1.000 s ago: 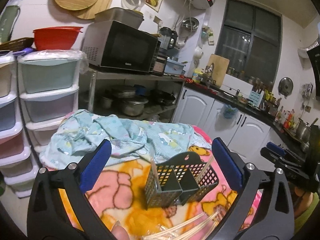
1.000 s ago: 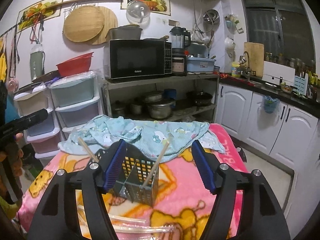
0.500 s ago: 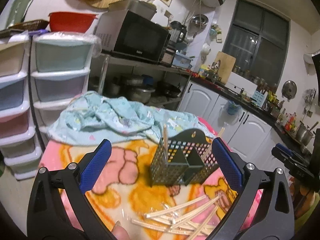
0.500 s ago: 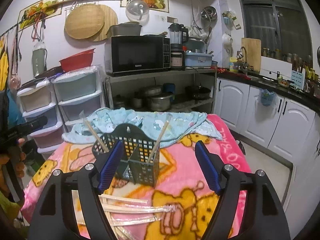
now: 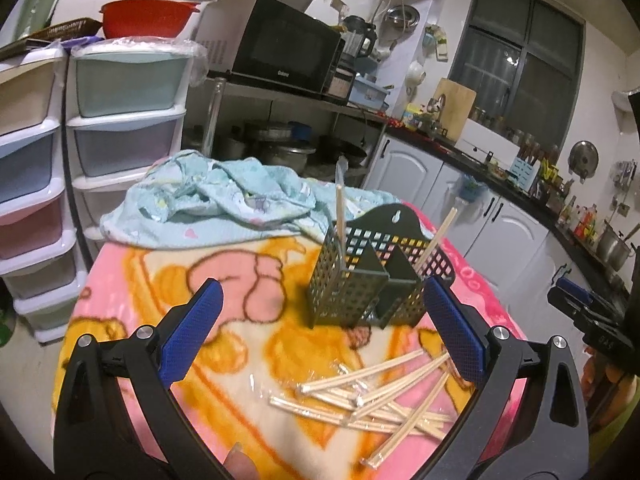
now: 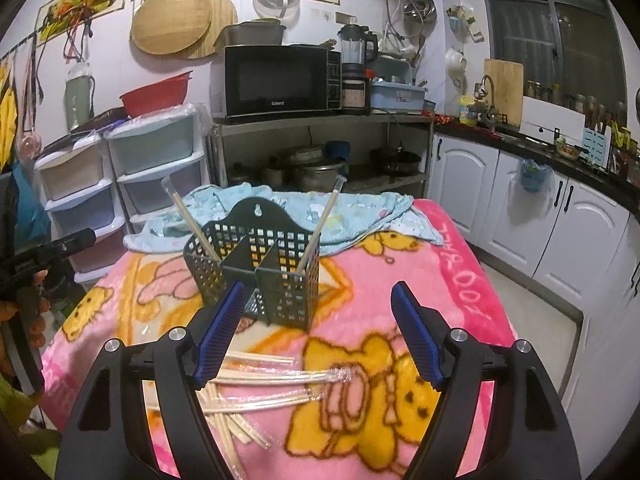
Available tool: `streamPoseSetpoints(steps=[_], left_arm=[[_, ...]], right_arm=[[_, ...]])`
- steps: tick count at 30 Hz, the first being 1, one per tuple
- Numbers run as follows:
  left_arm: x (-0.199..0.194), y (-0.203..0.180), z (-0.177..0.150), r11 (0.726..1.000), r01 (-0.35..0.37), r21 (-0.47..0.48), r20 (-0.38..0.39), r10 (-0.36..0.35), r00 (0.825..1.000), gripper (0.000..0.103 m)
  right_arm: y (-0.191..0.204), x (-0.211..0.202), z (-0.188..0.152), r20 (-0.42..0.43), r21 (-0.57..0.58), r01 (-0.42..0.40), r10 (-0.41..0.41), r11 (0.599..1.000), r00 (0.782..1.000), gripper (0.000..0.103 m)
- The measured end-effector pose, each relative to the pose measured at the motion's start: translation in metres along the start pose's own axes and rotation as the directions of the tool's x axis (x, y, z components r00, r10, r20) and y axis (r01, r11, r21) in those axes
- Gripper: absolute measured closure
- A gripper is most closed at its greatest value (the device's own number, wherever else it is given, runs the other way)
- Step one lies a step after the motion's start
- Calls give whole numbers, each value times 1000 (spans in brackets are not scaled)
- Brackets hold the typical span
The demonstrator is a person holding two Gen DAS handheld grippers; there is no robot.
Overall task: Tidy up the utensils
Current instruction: 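Move both open tools back down to the chopstick pile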
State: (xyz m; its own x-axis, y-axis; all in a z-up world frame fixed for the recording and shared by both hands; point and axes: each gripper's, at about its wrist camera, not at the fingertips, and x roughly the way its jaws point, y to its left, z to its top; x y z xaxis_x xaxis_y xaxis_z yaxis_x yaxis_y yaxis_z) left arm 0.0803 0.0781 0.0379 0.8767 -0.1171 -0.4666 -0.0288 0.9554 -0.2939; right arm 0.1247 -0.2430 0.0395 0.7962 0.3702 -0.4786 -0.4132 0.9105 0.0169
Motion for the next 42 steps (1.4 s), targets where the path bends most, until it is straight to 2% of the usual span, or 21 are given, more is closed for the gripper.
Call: streamPoseSetpoints(steps=[8, 15, 21, 30, 38, 42], left_arm=[[1, 9, -18, 1000, -10, -19, -44, 9, 999, 11], [10, 11, -32, 999, 15, -35, -105, -18, 994, 11], [23, 9, -49, 998, 40, -53, -169, -48, 984, 11], [44, 9, -72, 994, 67, -80, -253, -86, 964, 11], [60, 12, -90, 988, 81, -128, -317, -118, 941, 37], [64, 13, -93, 984, 93, -151, -333, -139, 933, 42]], right_arm=[[9, 4, -14, -40, -12, -21, 20, 1000, 999, 29], [11, 13, -32, -94, -21, -24, 22, 999, 995, 27], [5, 33, -50, -160, -24, 3, -7, 1000, 987, 27], [-1, 63, -78, -255, -13, -4, 0, 1000, 967, 27], [-8, 82, -89, -304, 14, -6, 10, 1000, 953, 31], [-12, 90, -92, -320, 30, -2, 12, 1000, 947, 35]])
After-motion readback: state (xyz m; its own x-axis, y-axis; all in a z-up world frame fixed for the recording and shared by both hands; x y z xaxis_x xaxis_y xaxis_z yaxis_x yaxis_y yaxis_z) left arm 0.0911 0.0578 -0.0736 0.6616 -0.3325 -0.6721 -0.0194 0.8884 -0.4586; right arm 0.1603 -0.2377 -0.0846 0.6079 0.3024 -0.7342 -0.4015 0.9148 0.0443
